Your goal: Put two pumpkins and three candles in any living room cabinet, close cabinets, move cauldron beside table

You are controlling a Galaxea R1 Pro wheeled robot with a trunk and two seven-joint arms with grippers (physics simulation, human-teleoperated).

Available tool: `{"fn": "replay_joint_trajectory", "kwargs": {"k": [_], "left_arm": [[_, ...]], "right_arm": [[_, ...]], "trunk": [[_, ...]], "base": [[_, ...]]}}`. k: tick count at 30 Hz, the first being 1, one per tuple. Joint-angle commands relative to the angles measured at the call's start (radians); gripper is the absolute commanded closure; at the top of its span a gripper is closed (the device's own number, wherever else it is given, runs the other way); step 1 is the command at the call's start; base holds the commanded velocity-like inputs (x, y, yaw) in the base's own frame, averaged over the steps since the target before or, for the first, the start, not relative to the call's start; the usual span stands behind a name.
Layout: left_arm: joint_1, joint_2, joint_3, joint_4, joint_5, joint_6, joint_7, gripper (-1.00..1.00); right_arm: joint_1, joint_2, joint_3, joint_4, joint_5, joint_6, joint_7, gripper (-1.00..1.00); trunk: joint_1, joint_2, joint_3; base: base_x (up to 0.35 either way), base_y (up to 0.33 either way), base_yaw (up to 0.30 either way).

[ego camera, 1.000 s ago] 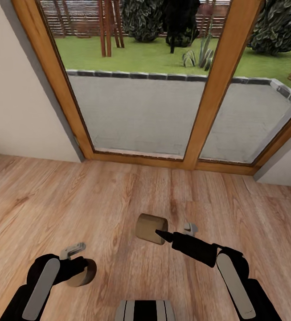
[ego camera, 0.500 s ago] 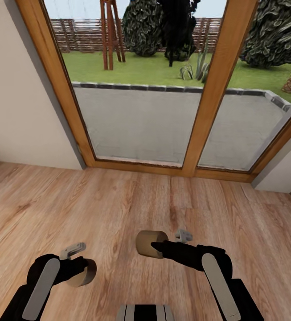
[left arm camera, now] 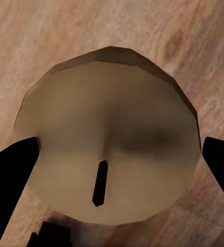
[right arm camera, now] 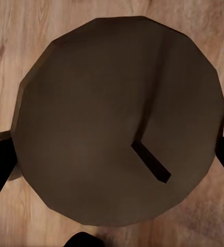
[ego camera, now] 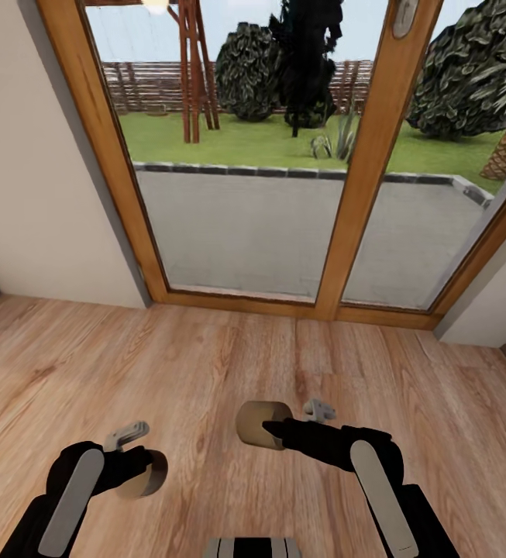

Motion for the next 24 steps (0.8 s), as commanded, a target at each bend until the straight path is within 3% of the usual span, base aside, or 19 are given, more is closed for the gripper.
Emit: {"fn": "replay_joint_trajectory", "kwargs": {"k": [1,6,13,24], "left_arm": [[0.000,0.001,0.001,-0.001,0.011,0.003,0.009,1.00],[0.000,0.003,0.000,0.000,0.013,0.004,0.009,1.00],[0.000,0.004,-0.001,0.002,0.047,0.005,0.009,1.00],[0.000,0.004,-0.002,0.002,0.051,0.005,0.009,1.00]], "right_arm": [[0.000,0.000,0.001,-0.001,-0.011,0.002,-0.010,1.00],[0.000,0.001,0.001,0.000,-0.011,-0.004,-0.009,1.00],[0.000,0.002,0.001,0.000,-0.011,-0.006,-0.011,1.00],[0.000,0.000,-0.001,0.000,-0.016,-0.003,-0.008,1.00]], "trunk": [[-0.001,0.000,0.003],[-0.003,0.001,0.023],[-0.006,0.003,0.050],[-0.011,0.005,0.092]], "base": [[0.000,0.000,0.000],[0.000,0.000,0.000],[0.000,0.000,0.000],[0.000,0.000,0.000]]}}
